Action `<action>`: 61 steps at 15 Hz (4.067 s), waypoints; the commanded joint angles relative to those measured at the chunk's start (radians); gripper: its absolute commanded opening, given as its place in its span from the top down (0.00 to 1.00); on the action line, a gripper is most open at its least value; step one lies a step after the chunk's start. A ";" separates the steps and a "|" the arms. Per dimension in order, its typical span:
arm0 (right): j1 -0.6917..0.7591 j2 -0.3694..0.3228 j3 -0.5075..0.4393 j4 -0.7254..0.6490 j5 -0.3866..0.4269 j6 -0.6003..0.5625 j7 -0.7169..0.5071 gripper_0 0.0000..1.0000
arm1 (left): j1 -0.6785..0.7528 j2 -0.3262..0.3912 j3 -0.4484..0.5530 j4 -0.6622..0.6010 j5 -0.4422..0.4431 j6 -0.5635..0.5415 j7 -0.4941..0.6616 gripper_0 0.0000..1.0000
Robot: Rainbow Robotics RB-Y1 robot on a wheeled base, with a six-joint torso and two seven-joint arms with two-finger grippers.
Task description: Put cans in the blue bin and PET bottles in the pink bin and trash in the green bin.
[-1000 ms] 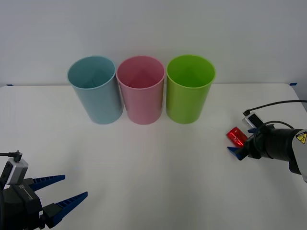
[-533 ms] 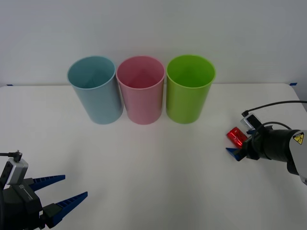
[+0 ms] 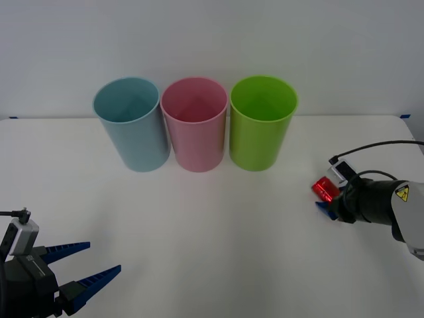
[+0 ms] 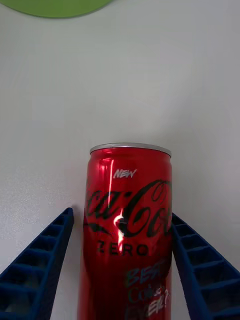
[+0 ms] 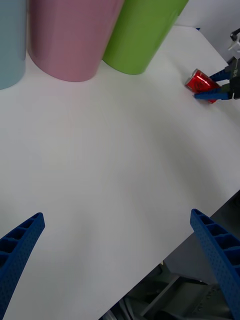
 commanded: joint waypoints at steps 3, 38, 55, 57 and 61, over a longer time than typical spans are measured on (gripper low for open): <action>-0.038 0.000 0.011 0.074 0.005 0.004 -0.008 1.00 | 0.000 0.000 0.000 0.000 0.000 0.000 0.000 0.00; 0.045 0.031 -0.020 -0.597 -0.994 0.176 0.127 1.00 | 0.000 0.000 0.000 0.000 0.000 0.000 0.000 0.00; -0.748 0.313 0.465 0.281 -0.446 0.575 -0.072 1.00 | 0.000 0.000 0.000 0.000 0.000 0.000 0.000 0.00; -0.823 0.357 0.468 0.408 -0.409 0.603 -0.074 1.00 | 0.000 0.000 0.000 0.000 0.000 0.000 0.000 0.00; -0.941 0.394 0.520 0.598 -0.396 0.659 -0.078 1.00 | 0.000 0.000 0.000 0.000 0.000 0.000 0.000 0.00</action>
